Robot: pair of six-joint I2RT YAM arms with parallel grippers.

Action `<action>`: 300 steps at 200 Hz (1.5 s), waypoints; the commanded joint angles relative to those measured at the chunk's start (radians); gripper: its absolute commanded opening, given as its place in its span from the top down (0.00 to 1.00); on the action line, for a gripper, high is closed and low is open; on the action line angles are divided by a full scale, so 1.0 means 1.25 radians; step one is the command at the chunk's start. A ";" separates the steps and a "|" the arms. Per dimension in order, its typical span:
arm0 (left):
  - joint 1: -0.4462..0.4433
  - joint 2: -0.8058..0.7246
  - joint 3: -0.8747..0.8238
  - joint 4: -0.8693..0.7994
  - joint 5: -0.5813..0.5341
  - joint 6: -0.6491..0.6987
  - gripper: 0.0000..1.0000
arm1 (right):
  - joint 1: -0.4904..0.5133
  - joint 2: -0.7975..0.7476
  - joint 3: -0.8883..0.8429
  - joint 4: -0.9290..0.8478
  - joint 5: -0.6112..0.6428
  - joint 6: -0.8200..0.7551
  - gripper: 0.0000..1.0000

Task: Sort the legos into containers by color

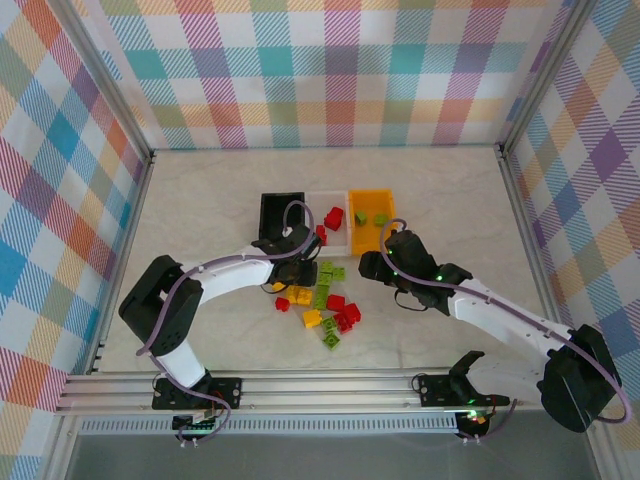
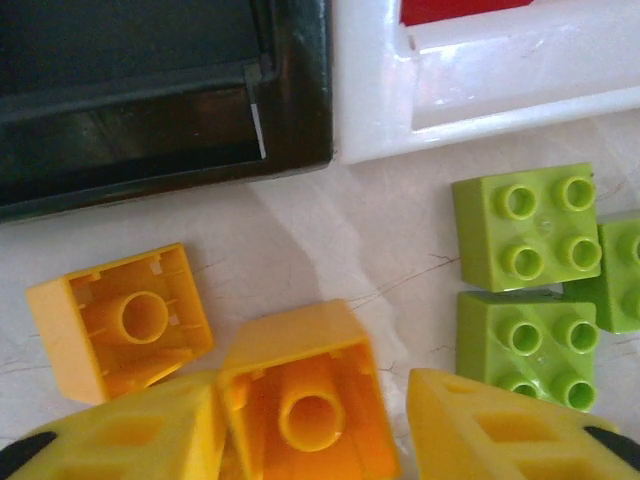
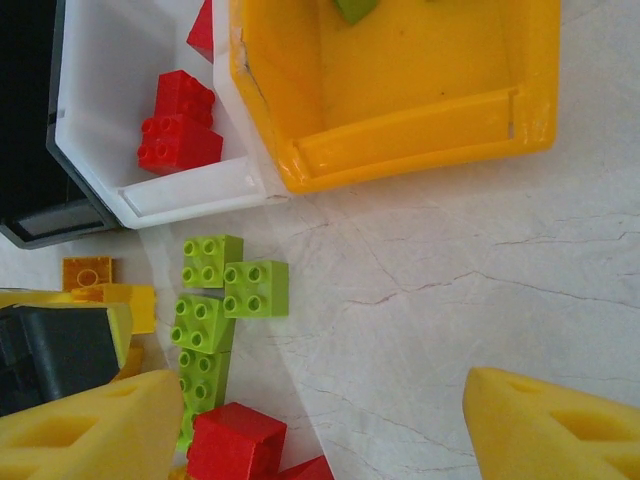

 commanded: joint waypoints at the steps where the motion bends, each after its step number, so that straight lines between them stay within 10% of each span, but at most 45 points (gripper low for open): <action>1: -0.004 0.007 0.008 0.007 -0.014 0.005 0.58 | 0.002 -0.004 0.001 -0.006 0.011 0.001 0.25; 96: 0.023 -0.178 0.067 -0.105 -0.070 -0.012 0.69 | 0.001 -0.013 0.001 -0.008 0.015 0.004 0.25; 177: 0.183 0.048 0.319 -0.120 -0.084 0.035 0.70 | 0.001 -0.028 0.005 -0.030 0.019 0.008 0.25; 229: 0.194 0.091 0.412 -0.159 -0.030 0.035 0.41 | 0.000 -0.040 0.010 -0.042 0.021 0.009 0.25; 265: 0.153 -0.073 0.283 -0.121 0.022 0.012 0.16 | 0.002 -0.028 0.017 -0.037 0.011 0.001 0.25; 300: 0.064 -0.222 0.099 -0.114 0.067 -0.021 0.12 | 0.001 -0.001 0.008 -0.022 0.002 0.000 0.25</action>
